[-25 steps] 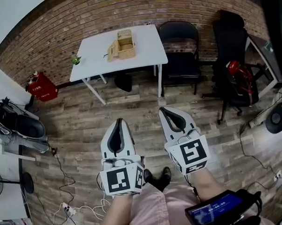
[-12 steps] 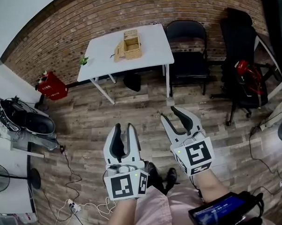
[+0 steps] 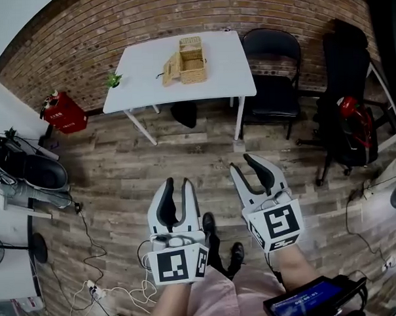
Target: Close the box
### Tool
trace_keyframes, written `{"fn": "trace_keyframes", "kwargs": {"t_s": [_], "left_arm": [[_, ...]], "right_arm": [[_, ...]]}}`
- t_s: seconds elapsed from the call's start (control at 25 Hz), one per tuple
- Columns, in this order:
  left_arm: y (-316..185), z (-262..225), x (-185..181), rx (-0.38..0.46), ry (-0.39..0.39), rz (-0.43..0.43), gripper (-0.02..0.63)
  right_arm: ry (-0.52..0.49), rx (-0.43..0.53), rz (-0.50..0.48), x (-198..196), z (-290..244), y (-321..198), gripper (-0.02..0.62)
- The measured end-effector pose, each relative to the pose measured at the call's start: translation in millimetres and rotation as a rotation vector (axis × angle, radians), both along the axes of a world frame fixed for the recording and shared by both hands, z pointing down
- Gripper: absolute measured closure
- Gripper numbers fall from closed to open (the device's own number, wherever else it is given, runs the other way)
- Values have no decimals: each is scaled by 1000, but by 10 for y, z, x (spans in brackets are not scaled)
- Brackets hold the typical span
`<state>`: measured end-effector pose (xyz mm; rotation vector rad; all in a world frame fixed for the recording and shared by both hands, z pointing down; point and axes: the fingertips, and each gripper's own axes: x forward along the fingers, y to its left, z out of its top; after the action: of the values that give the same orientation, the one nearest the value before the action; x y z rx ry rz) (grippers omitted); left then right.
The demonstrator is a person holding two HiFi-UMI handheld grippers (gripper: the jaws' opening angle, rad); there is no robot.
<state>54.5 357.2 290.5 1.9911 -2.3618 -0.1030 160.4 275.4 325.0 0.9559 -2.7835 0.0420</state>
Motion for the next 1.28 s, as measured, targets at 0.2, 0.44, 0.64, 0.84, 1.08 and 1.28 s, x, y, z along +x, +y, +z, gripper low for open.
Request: {"fn": "trace_keyframes", "kwargs": {"t_s": [0.2,0.44,0.64,0.84,1.08,1.28], "left_arm": [[-517,134,-545,-15,24,16,488],[-1045,-24,-1081,23,23,54,488],[-1317,-204,-1338,67,16,89,488],[-1508,-222,-1440,83,26,118,488],[-1716,-149,-1428,74,28,152,488],[-1932,-74,-1406,45,29,167,488]], "right_arm": [[23,-6,9,-522,71,-469,466],[30,35,23,-1049,-92,-901,482],[22,69,66,-1250,-283,-1140,488],[24,92,99,-1301,-347,-1286,489],[27,101,133,-1252,-341,-1459,492],[23,82,154,-1225,-303,-1689,494]]}}
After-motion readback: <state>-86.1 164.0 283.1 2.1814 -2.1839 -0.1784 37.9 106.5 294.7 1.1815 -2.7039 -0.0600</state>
